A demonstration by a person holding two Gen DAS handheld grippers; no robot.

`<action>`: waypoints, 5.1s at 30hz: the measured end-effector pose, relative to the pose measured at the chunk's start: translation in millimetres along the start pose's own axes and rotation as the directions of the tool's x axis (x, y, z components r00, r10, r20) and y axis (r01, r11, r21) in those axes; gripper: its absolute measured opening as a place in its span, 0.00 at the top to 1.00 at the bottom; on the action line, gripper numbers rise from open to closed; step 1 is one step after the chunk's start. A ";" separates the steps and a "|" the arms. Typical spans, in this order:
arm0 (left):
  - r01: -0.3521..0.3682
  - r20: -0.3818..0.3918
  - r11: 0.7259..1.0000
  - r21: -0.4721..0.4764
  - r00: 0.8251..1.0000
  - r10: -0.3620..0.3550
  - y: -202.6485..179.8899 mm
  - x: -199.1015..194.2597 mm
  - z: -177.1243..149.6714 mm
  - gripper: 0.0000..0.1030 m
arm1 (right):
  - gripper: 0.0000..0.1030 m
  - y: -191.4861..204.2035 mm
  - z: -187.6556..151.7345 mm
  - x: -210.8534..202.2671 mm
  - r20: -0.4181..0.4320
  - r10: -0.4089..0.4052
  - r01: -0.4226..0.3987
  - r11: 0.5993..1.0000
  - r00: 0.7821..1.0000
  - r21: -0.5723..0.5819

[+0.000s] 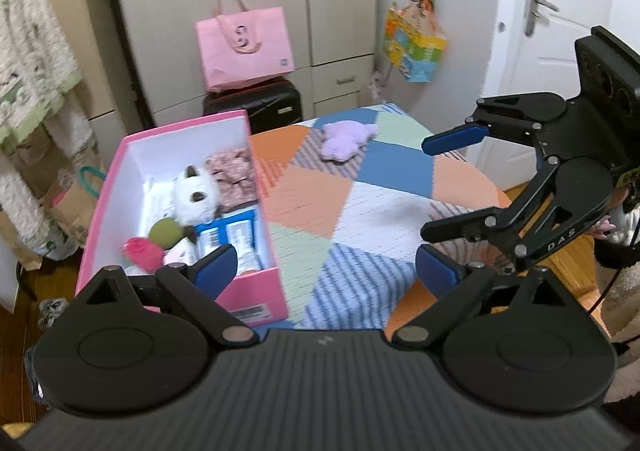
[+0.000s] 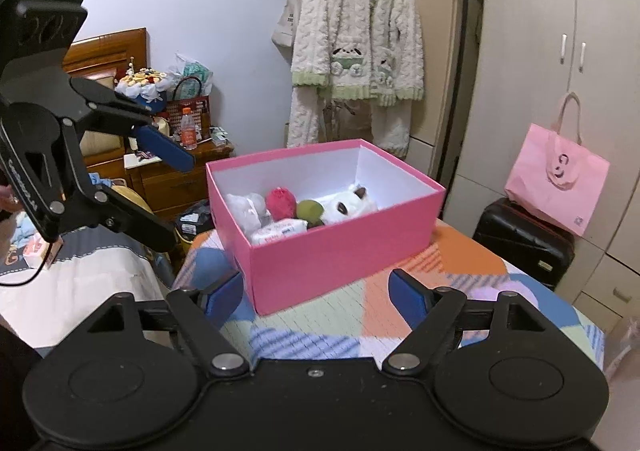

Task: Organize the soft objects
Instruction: 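Move the left tool to the lavender plush bear on the quilt, then close the left tool on the lavender plush bear, then lift the lavender bear with the left tool and carry it over the box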

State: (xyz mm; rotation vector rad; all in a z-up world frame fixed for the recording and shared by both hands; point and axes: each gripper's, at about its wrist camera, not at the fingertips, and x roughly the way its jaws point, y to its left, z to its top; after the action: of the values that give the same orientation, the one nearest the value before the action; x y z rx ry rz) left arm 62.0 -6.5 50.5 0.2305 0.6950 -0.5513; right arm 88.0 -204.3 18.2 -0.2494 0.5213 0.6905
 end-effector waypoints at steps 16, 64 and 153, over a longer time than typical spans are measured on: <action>0.141 -0.027 0.988 0.059 0.990 -0.139 -43.4 64.9 41.6 0.06 | 0.11 -41.0 -39.0 -18.6 0.017 -0.040 0.039 0.997 0.999 0.062; 0.128 0.044 0.908 -0.399 0.992 -0.121 8.0 346.1 92.0 0.36 | 0.11 -229.6 -76.0 155.7 -0.174 -0.098 0.128 0.977 0.980 0.171; 0.225 0.026 0.936 -0.270 0.974 -0.226 -1.1 35.7 -58.8 0.56 | 0.15 64.1 -34.8 25.6 -0.022 -0.016 0.020 0.972 1.000 0.236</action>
State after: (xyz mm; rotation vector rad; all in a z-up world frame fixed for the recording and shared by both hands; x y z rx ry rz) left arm 52.1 0.4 -17.2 -0.1066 0.7992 -0.6666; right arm 49.2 -155.9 -28.0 -0.0379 0.6144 0.6024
